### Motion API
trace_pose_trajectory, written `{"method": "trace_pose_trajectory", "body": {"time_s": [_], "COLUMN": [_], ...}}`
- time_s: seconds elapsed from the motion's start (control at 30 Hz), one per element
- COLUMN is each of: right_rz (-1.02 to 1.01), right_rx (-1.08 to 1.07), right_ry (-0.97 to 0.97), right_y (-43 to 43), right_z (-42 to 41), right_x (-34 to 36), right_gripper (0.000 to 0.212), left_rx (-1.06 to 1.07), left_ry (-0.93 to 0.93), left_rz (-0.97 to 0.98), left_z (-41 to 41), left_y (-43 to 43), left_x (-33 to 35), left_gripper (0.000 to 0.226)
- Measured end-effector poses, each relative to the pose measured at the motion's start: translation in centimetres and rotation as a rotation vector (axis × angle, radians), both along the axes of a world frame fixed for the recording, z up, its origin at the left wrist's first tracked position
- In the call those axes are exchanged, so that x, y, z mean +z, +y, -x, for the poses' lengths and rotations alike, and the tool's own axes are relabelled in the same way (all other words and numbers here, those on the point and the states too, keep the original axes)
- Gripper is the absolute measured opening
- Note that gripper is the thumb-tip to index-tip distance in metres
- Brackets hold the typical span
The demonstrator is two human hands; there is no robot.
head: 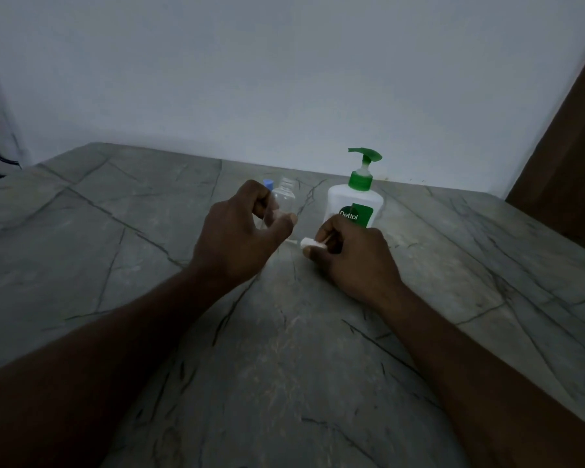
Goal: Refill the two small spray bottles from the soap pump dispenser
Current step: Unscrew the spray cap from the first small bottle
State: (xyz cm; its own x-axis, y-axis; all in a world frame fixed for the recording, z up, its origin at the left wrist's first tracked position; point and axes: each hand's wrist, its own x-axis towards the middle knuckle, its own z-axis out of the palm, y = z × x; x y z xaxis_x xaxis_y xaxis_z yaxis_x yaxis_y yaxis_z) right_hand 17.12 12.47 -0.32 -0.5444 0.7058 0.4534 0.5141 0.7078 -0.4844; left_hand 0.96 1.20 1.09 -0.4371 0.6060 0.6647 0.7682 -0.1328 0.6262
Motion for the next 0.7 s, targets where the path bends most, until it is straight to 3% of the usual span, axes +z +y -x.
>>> {"method": "trace_pose_trajectory", "body": {"time_s": [0.7], "right_rz": [-0.155], "right_rx": [-0.086], "right_ry": [-0.147], "right_y": [0.07], "right_z": [0.01], "right_x": [-0.21], "right_gripper": [0.017], "left_rx": [0.002], "left_ry": [0.009], "left_rz": [0.019], "left_z": [0.37], "left_y": [0.16], "left_x": [-0.19], "left_gripper": [0.029]}}
